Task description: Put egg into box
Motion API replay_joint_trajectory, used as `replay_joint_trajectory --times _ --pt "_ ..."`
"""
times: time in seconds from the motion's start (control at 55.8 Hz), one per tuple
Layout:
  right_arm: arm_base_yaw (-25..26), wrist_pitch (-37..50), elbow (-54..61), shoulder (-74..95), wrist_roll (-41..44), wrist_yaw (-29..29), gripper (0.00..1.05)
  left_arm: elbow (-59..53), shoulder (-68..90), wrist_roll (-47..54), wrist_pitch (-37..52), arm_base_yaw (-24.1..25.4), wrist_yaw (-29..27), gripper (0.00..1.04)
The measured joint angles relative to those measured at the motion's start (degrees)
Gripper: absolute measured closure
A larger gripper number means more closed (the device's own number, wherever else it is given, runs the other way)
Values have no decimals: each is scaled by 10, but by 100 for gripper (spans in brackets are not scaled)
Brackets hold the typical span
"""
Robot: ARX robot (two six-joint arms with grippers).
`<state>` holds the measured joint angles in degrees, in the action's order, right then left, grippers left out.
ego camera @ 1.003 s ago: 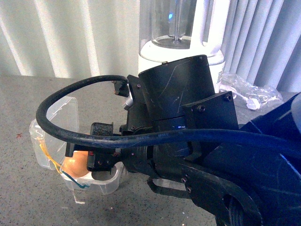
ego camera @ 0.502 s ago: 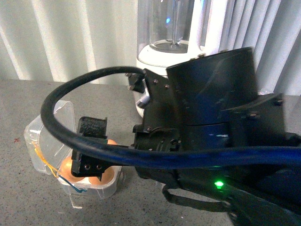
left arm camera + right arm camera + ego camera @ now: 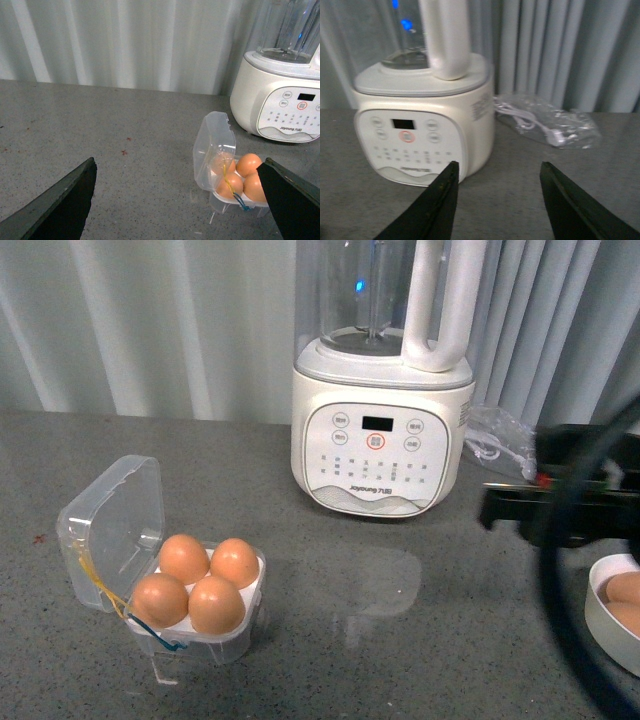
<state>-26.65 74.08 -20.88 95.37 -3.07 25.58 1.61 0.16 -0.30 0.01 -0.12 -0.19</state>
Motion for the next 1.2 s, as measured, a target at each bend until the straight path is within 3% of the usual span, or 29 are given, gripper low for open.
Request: replay_joint_trajectory --times 0.179,0.215,0.412,0.824,0.896,1.2 --pt "77 -37 106 -133 25 -74 94 0 0 0 0 0 1 7" --pt "93 -87 116 -183 29 -94 102 0 0 0 0 0 1 7" --pt "150 -179 162 -333 29 -143 102 0 0 0 0 0 2 7" --pt "210 -329 201 -524 29 -202 102 0 0 0 0 0 2 7" --pt "247 -362 203 -561 29 -252 102 0 0 0 0 0 2 7" --pt "265 -463 206 -672 29 -255 102 0 0 0 0 0 2 7"
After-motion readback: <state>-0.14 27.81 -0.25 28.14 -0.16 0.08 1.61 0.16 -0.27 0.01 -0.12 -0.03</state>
